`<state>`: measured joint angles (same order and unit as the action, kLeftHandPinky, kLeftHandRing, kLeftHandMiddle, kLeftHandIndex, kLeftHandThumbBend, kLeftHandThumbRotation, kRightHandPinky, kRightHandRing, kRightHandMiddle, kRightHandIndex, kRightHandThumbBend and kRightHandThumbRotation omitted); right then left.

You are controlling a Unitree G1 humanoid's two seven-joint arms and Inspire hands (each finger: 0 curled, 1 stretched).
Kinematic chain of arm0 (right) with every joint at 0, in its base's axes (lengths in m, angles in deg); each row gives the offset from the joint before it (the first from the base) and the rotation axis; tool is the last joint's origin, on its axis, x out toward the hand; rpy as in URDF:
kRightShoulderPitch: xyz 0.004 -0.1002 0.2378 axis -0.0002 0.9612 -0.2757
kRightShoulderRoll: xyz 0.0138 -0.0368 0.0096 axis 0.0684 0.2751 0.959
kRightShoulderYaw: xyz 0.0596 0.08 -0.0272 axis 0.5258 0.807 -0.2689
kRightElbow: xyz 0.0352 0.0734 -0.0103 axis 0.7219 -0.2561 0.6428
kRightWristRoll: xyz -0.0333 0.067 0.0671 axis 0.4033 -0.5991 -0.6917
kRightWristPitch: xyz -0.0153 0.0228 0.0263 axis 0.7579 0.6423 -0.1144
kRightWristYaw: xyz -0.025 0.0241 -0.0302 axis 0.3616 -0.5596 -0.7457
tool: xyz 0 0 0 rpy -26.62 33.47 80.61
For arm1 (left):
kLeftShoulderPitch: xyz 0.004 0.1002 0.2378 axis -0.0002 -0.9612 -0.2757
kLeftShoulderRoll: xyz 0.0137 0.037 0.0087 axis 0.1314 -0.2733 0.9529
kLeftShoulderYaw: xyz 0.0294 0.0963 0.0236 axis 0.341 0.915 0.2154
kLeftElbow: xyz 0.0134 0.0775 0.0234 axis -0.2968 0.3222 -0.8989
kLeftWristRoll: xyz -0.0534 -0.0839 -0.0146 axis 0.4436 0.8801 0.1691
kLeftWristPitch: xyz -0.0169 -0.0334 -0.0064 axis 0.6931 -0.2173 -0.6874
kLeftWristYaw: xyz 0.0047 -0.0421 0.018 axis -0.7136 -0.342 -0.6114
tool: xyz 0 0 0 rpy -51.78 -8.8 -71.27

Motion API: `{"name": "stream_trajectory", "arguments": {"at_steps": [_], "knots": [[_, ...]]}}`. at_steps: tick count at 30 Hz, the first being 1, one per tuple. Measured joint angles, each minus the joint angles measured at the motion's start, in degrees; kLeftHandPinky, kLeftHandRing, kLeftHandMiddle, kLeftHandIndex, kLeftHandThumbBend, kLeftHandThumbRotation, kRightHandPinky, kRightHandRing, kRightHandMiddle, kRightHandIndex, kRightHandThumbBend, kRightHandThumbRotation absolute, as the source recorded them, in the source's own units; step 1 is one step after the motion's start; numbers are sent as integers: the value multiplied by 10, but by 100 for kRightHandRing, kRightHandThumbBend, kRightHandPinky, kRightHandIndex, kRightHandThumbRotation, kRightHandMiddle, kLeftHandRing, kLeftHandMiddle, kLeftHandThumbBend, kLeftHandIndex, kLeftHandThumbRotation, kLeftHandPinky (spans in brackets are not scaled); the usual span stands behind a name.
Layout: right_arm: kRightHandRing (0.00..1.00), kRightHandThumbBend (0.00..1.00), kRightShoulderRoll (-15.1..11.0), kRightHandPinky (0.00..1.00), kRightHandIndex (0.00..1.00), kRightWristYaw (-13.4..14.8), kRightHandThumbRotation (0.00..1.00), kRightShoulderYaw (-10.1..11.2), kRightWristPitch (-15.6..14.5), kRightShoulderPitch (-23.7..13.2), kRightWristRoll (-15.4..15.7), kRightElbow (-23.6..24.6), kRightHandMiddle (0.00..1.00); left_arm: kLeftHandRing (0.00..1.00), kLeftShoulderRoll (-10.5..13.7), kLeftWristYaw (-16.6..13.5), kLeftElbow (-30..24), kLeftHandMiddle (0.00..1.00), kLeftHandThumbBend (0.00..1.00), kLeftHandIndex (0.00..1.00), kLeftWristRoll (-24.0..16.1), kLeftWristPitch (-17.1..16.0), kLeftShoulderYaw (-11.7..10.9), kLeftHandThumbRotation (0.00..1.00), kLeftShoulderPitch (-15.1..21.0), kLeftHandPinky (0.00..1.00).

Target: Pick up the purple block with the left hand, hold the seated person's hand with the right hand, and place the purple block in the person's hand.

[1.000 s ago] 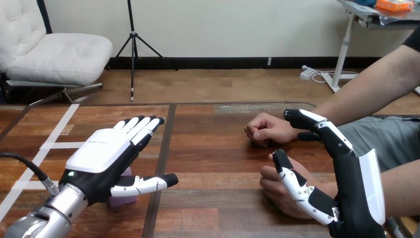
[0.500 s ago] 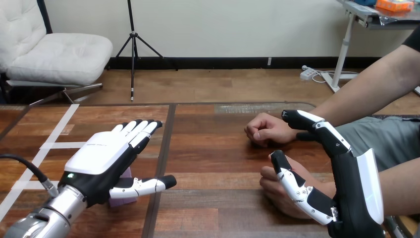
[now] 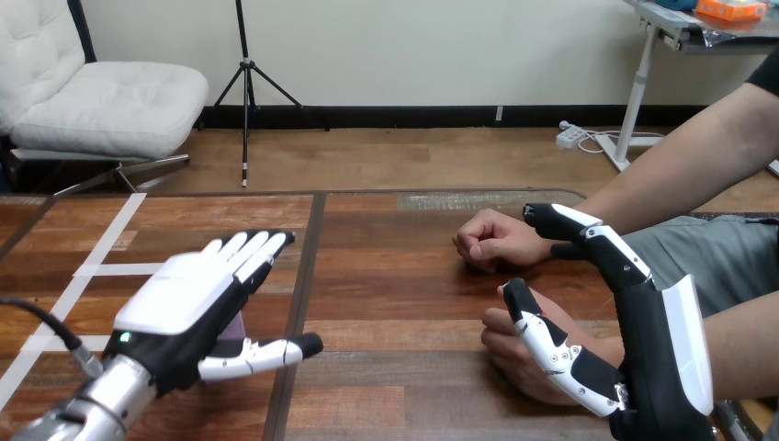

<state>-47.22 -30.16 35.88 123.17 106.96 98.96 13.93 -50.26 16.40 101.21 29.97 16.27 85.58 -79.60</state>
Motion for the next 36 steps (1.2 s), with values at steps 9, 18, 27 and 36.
{"name": "stream_trajectory", "arguments": {"at_steps": [9,18,27,36], "knots": [[76,40,0,70,75,-2,35,5,0,0,-1,0,76,100,0,-10,-4,100,75,100,-2,3,0,96,-27,100],[76,40,0,70,75,-2,35,7,0,0,-1,0,76,100,0,-25,-3,100,75,100,-12,6,1,95,-35,100],[75,40,0,70,75,-3,35,7,0,0,-1,0,76,100,0,-44,-3,100,75,100,-22,13,5,93,-34,100],[75,40,0,70,75,-4,35,8,0,0,-1,0,76,100,0,-44,-2,100,76,100,-23,26,12,92,-34,100]]}}
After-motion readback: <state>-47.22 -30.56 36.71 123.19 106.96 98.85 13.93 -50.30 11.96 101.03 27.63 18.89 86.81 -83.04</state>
